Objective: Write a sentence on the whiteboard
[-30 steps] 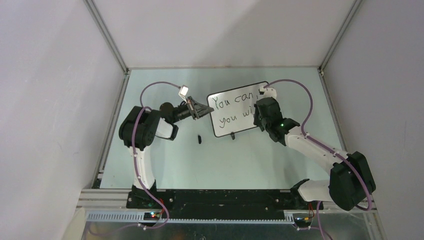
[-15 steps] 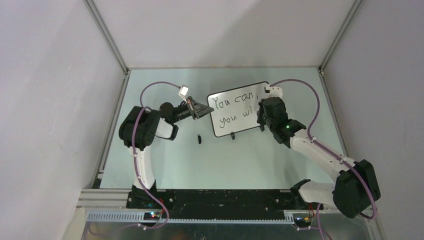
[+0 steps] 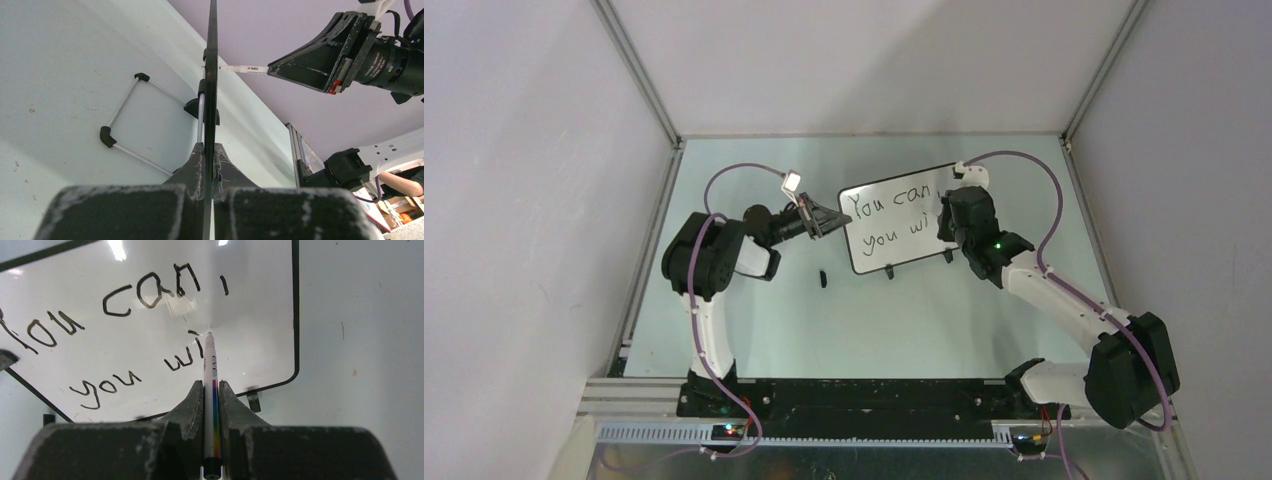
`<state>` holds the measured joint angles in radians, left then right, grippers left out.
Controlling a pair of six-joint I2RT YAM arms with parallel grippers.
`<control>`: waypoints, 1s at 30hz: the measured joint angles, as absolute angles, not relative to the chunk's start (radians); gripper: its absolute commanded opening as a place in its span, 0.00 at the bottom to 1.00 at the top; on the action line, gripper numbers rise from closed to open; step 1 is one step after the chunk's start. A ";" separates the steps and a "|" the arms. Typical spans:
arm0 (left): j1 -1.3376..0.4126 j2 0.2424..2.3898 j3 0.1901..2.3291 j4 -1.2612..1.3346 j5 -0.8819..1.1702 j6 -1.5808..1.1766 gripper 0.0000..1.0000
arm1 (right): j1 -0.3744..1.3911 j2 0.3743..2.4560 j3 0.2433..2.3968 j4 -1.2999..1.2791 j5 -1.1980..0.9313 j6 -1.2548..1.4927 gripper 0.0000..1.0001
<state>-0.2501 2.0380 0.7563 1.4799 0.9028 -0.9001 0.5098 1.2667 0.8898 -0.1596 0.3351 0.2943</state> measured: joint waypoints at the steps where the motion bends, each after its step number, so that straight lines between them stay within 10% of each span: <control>1: -0.250 2.038 0.756 1.480 0.903 -0.900 0.00 | 0.508 1.268 0.896 -0.160 0.335 0.294 0.00; 30: -0.250 2.038 0.756 1.480 0.903 -0.900 0.00 | 0.504 1.333 0.943 -0.168 0.340 0.289 0.00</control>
